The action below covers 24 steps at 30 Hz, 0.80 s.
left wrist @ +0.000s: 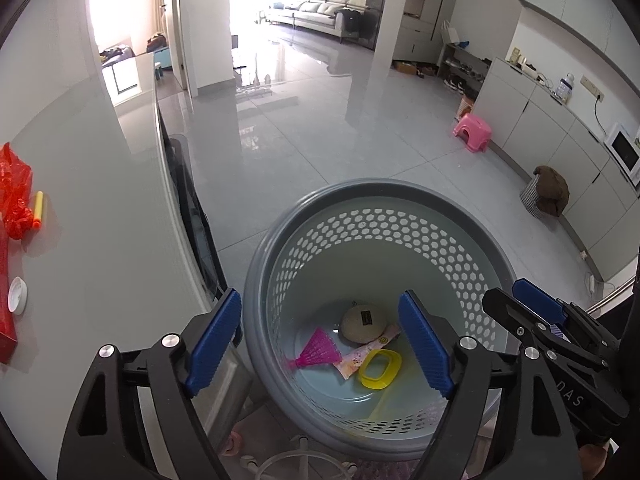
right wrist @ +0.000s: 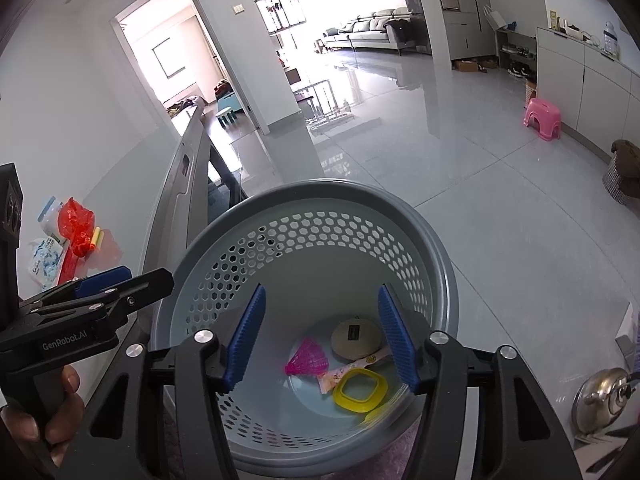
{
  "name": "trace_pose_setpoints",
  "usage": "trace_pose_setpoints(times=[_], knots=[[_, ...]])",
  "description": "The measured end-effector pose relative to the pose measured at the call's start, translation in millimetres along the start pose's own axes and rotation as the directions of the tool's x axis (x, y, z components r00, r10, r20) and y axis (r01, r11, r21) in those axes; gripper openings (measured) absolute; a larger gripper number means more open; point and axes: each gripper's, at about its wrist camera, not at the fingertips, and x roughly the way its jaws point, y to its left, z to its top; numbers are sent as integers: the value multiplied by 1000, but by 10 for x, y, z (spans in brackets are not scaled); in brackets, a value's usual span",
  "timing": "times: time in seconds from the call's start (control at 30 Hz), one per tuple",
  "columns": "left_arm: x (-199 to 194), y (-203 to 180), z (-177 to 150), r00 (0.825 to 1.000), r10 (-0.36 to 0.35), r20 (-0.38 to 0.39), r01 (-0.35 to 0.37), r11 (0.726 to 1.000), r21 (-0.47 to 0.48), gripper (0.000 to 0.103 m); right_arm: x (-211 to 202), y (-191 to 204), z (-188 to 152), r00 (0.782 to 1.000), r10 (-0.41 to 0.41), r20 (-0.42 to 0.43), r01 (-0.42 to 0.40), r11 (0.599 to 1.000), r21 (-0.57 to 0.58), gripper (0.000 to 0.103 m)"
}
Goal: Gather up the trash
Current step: 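Move both open tools back over the table toward the remaining items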
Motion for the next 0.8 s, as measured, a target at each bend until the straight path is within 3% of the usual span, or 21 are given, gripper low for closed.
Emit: trace_pose_setpoints(times=[0.27, 0.47, 0.67, 0.8], knots=[[-254, 210, 4, 996, 58, 68, -55, 998, -43, 86, -73, 220, 24, 999, 25, 20, -24, 999, -41, 66], [-564, 548, -42, 978, 143, 150, -125, 985, -122, 93, -109, 512, 69, 998, 57, 35, -53, 993, -101, 72], [-899, 1008, -171, 938, 281, 203, -235, 946, -222, 97, -20, 956, 28, 992, 127, 24, -121, 978, -171, 75], [-1096, 1422, -342, 909, 368, 196, -302, 905, -300, 97, 81, 1319, -30, 985, 172, -6, -169, 960, -225, 75]])
